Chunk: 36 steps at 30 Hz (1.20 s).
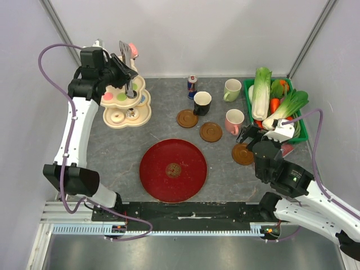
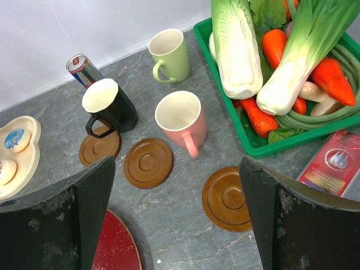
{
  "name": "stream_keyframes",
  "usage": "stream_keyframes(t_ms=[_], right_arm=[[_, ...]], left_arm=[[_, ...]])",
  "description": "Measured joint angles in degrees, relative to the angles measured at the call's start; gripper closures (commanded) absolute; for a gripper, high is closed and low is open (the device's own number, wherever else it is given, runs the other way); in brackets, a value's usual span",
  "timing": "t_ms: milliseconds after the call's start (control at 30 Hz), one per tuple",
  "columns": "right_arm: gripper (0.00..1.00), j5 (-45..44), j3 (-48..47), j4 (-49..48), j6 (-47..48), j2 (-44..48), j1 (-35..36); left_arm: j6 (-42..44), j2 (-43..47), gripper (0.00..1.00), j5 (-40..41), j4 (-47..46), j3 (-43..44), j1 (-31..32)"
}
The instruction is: Serve the afternoon tea
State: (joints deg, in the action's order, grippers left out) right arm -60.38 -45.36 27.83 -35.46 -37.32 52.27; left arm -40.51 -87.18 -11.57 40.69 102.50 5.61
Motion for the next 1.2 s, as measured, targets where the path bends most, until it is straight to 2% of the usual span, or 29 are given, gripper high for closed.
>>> stream_keyframes(t_ms=[400,933,1000,1133,1200], right_arm=[[0.02,-1.31,0.0,-0.44,0.76,-0.46,0.0],[0.02,-2.08,0.0,-0.66,0.83,-0.98,0.0],[0.02,-2.25,0.0,-0.81,0.81,-0.98,0.0],[0.02,-2.34,0.0,-0.87,0.81,-1.01,0.0],[0.02,-2.34,0.0,-0.9,0.79,-1.03,0.0]], left_arm=[[2.84,-5.99,0.98,2.03,2.86,5.44,-1.99],[3.02,-7.82,0.98,4.61,7.41,5.44,-3.85],[3.02,-8.0,0.94,4.63,7.63,5.44,-3.93],[3.02,-8.02,0.79,4.59,7.72,5.44,-3.93],[2.99,-8.02,0.76,4.61,7.72,5.44,-3.93]])
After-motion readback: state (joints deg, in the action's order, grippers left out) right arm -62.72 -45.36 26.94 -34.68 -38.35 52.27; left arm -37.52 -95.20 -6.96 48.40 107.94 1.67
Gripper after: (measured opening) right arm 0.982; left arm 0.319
